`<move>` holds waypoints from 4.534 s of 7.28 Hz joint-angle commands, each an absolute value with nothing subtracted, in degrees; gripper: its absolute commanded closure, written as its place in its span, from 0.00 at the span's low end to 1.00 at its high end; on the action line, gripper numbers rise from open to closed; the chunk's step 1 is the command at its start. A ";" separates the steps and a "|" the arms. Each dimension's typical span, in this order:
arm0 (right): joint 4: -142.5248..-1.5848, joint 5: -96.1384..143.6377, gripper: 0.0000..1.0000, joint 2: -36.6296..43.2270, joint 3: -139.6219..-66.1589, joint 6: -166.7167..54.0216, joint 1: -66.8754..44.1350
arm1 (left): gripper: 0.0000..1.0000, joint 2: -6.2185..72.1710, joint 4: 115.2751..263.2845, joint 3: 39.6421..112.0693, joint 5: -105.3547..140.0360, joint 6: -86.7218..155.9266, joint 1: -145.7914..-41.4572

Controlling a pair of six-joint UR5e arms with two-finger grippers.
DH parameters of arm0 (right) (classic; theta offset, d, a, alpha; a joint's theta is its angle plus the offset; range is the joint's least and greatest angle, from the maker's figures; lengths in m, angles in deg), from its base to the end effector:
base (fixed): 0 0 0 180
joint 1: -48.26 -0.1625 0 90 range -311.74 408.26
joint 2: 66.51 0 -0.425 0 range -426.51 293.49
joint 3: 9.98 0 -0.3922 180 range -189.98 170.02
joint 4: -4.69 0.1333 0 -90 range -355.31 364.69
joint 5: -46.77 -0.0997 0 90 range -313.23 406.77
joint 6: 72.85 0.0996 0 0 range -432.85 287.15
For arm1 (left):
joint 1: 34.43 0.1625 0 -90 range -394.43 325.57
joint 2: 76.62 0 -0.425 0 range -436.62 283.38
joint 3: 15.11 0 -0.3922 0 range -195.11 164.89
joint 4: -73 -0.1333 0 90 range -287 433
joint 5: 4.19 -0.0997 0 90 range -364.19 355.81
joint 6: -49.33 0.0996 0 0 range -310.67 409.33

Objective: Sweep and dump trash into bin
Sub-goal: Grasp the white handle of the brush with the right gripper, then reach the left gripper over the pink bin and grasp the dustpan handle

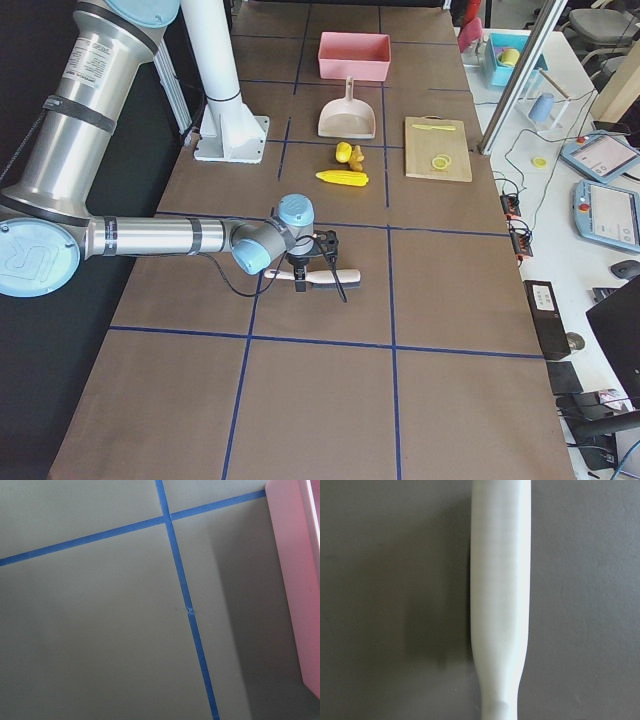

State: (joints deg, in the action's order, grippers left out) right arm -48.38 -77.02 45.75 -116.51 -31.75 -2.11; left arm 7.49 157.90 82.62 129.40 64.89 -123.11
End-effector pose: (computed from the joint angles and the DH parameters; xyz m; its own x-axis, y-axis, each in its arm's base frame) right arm -0.1680 -0.3250 0.6141 0.7025 -0.1336 0.6990 0.1111 0.9908 0.0776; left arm -0.0544 -0.4452 0.6504 0.6923 0.2461 -0.6784 -0.2166 0.9676 0.1299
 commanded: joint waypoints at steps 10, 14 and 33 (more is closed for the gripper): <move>-48.75 -76.01 1.00 45.73 -115.71 -31.72 -0.52 | 0.00 8.37 158.16 82.97 129.31 64.80 -122.50; -48.66 -75.92 1.00 45.82 -115.71 -31.72 -0.52 | 0.00 12.85 163.79 81.83 129.48 64.45 -121.18; -48.31 -76.01 1.00 44.85 -115.19 -31.72 -0.43 | 0.00 32.44 191.04 87.89 128.61 64.19 -81.02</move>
State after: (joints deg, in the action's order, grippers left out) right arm -48.31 -76.01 44.86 -115.23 -31.72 -0.43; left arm 31.49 191.01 87.79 128.66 63.99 -83.68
